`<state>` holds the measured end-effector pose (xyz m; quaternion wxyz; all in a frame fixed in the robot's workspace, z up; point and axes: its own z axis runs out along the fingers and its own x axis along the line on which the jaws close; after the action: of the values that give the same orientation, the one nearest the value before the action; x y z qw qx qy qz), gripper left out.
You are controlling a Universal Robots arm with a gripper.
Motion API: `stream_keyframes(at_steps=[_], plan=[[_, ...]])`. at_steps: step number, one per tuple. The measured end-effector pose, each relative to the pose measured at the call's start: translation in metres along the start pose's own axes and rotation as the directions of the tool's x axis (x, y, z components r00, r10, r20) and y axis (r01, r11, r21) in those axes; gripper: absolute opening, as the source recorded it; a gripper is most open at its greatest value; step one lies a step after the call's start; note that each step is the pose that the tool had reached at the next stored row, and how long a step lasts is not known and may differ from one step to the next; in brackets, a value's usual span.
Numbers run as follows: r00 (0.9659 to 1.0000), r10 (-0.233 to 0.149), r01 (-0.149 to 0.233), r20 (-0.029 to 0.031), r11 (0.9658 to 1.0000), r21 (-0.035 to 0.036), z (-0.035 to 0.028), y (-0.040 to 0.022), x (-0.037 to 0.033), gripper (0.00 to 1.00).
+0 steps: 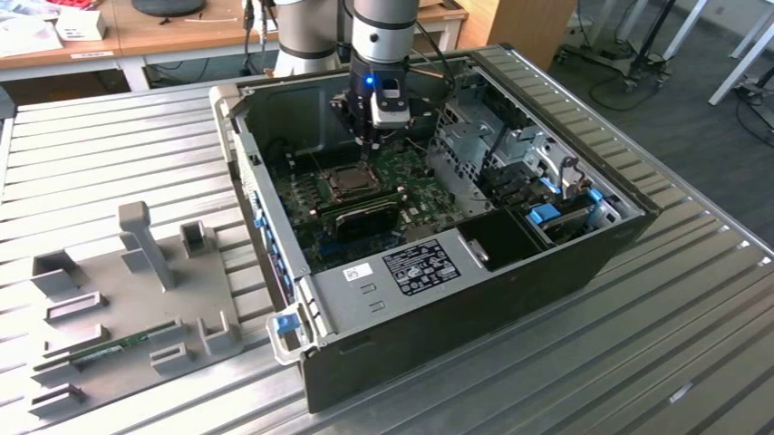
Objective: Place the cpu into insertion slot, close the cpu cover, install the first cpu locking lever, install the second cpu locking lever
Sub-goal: 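Close the cpu cover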
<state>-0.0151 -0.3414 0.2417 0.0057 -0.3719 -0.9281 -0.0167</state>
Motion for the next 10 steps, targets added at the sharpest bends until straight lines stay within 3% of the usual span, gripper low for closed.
stream_keyframes(at_steps=[5,10], plan=[[0.9987,-0.052,0.052,-0.001,0.9987,0.0008,0.0,-0.0001,0.0001,0.11],[0.9922,-0.125,0.125,-0.0031,0.9922,0.0023,0.0001,-0.0001,0.0,0.11]])
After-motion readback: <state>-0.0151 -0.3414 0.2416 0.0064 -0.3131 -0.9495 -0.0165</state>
